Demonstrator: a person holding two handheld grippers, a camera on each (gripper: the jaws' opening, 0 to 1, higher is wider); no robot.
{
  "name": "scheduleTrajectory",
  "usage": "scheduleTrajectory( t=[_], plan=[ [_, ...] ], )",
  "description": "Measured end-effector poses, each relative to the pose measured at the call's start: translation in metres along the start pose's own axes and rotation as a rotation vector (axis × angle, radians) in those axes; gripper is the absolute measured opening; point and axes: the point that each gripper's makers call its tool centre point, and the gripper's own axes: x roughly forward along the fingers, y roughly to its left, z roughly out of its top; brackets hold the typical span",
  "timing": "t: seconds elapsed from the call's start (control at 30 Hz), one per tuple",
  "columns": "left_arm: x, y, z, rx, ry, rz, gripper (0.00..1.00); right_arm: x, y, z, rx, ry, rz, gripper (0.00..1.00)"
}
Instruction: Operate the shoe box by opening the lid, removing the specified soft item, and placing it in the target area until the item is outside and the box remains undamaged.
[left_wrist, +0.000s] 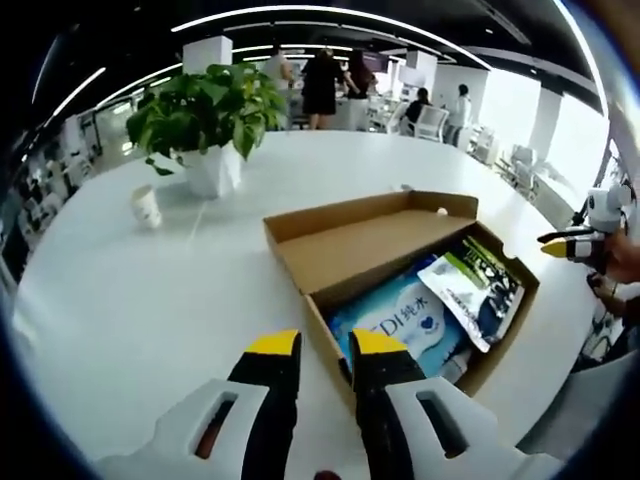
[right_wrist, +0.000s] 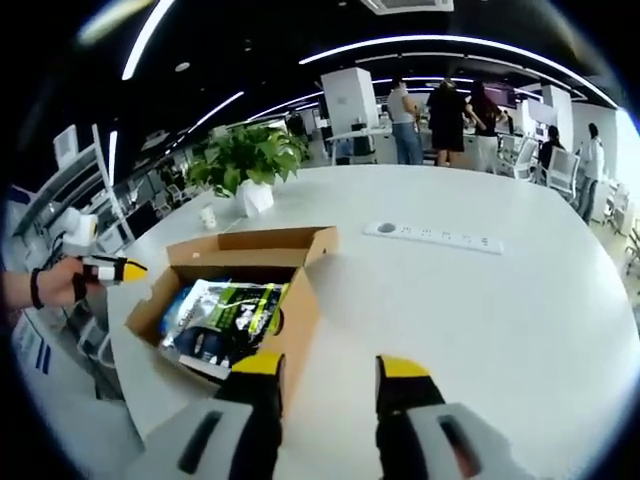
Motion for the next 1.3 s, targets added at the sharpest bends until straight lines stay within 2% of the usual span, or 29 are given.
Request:
scheduleTrajectory(
  t=[0.17,0.5,0.73,0.8,1.3],
  plan=[
    [-0.001,-0.012,0.002,0.019,-0.005,-0.021,0.19,-0.008,-0.001,-0.002,0.012,-0.008,-0.004,0.35],
    [-0.005,-0.036,0.011,0.045,-0.027,-0.074,0.22,-0.023,0.011,-0.012,0.008,-0.010,0.003,0.37],
    [-0.005,-0.051,0.004,0.052,-0.018,-0.104,0.22,-0.032,0.018,-0.024,-0.015,0.008,0.014,0.38],
    [-0.005,-0.054,0.004,0.037,-0.020,-0.114,0.22,-0.034,0.018,-0.025,-0.007,0.004,0.014,0.38],
    [-0.005,-0.085,-0.005,0.091,-0.003,-0.168,0.23,-0.051,0.026,-0.041,0.040,-0.031,0.014,0.38]
  ],
)
